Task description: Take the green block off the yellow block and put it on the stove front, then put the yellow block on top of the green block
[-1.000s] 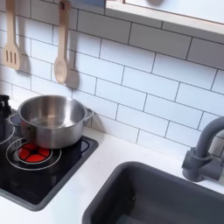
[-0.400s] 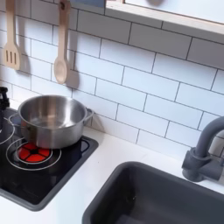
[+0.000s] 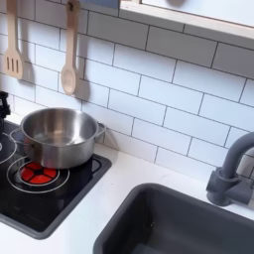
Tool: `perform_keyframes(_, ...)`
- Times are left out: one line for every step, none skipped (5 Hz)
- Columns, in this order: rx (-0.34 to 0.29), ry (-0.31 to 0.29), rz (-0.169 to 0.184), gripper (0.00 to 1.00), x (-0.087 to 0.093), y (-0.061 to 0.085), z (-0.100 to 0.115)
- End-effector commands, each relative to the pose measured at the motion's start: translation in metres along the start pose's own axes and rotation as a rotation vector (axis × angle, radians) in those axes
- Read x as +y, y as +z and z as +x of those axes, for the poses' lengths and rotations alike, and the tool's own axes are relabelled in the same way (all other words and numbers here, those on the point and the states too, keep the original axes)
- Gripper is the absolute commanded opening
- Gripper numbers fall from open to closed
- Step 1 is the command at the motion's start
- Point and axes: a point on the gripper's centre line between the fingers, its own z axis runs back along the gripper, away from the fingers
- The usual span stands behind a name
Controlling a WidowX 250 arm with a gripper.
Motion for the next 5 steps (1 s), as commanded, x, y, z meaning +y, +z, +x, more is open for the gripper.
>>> perform_keyframes(-0.005,-0.012,-0.035,1.00,-0.010,0.011,-0.006)
perform_keyframes(-0.016,-0.029,-0.048,1.00,-0.018,0.018,-0.011)
perform_keyframes(-0.026,-0.051,-0.059,1.00,-0.029,0.023,-0.018)
perform_keyframes(-0.018,-0.110,-0.072,1.00,-0.050,0.021,-0.033)
perform_keyframes(0.001,-0.145,-0.093,1.00,-0.064,0.014,-0.053)
